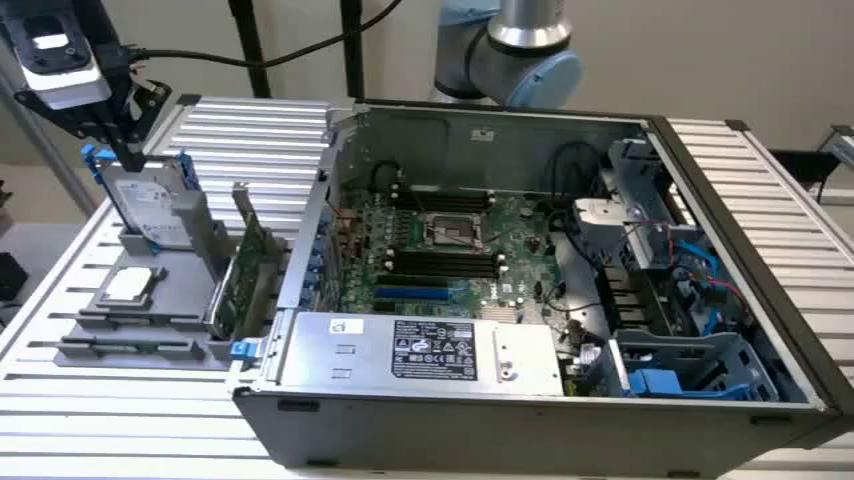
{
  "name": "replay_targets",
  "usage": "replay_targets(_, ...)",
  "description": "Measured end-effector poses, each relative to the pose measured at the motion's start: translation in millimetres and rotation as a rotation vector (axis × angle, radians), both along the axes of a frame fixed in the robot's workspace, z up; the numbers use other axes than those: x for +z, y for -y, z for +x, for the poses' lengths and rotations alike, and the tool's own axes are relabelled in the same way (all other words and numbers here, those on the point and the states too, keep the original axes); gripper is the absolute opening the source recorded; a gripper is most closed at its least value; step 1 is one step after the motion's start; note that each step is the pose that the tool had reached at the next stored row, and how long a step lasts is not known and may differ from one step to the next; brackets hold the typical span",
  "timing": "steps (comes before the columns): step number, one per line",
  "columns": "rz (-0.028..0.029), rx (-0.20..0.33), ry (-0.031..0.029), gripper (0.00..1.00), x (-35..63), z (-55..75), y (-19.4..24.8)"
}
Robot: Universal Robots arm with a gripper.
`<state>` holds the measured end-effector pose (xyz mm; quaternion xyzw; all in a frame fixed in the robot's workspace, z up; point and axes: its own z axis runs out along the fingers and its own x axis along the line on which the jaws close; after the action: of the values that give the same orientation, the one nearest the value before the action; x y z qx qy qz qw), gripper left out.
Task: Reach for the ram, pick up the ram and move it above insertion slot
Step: 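Reach for the ram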
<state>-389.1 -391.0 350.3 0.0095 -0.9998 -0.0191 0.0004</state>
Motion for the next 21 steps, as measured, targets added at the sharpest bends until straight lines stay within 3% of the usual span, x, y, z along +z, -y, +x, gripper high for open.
replay_targets(15,-0.0002,0.0,-0.0002,0.11,0.1,0.0,0.6)
replay_targets(17,0.0,0.0,-0.0001,0.11,0.0,0.0,5.4)
replay_targets(21,0.0,0.0,-0.0001,0.11,-0.4,0.0,23.2)
